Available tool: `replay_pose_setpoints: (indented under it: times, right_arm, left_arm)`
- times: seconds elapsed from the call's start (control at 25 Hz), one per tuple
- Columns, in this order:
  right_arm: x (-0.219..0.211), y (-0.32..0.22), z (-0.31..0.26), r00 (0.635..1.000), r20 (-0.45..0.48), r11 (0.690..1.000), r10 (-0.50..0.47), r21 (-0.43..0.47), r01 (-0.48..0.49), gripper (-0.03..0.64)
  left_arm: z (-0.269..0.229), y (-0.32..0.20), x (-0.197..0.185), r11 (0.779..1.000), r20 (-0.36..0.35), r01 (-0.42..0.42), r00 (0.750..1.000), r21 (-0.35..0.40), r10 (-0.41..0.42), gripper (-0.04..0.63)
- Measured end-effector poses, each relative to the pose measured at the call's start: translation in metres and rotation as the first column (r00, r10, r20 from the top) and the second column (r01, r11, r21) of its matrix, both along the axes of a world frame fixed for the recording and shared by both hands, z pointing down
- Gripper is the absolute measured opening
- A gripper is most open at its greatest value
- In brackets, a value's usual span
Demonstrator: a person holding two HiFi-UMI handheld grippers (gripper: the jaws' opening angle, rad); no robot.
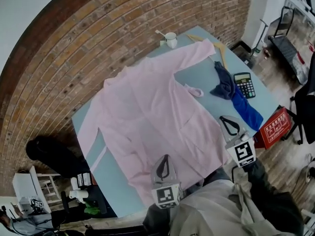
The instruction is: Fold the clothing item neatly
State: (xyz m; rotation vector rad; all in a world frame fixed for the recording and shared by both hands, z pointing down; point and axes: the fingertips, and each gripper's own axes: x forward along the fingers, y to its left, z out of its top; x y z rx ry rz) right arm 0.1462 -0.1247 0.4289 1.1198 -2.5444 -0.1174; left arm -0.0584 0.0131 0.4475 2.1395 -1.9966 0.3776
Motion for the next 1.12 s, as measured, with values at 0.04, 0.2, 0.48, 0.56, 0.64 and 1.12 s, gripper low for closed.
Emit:
replay_pose_setpoints:
  times: [0.04, 0.2, 0.48, 0.56, 0.64, 1.12]
  right_arm:
    - [0.002, -0.019, -0.004, 1.000, 0.017, 1.000, -0.006, -0.006, 0.006, 0.000]
    - [0.000, -0.094, -0.002, 0.990, -0.091, 0.994, -0.105, -0.004, 0.105, 0.000]
    - [-0.024, -0.212, 0.029, 0.934, -0.276, 0.969, -0.228, 0.027, 0.245, 0.000]
    - [-0.031, -0.245, 0.042, 0.921, -0.322, 0.971, -0.218, 0.021, 0.237, 0.000]
    - [-0.039, -0.274, 0.053, 0.914, -0.340, 0.972, -0.221, -0.003, 0.234, 0.009]
    - [-0.016, -0.390, 0.171, 0.528, -0.790, 0.941, -0.311, -0.178, 0.288, 0.156]
  left_arm:
    - [-0.002, -0.012, -0.001, 1.000, -0.005, 0.024, 1.000, 0.005, -0.024, 0.006]
    - [-0.005, -0.054, -0.005, 0.993, -0.028, 0.118, 0.993, 0.004, -0.118, 0.006]
    - [0.008, -0.113, -0.004, 0.972, -0.034, 0.232, 0.972, -0.036, -0.233, 0.006]
    - [0.014, -0.126, -0.004, 0.965, -0.035, 0.257, 0.965, -0.048, -0.259, 0.006]
    - [0.020, -0.138, -0.005, 0.959, -0.039, 0.278, 0.959, -0.059, -0.280, 0.006]
    - [0.054, -0.165, -0.019, 0.904, -0.046, 0.391, 0.914, -0.172, -0.404, 0.006]
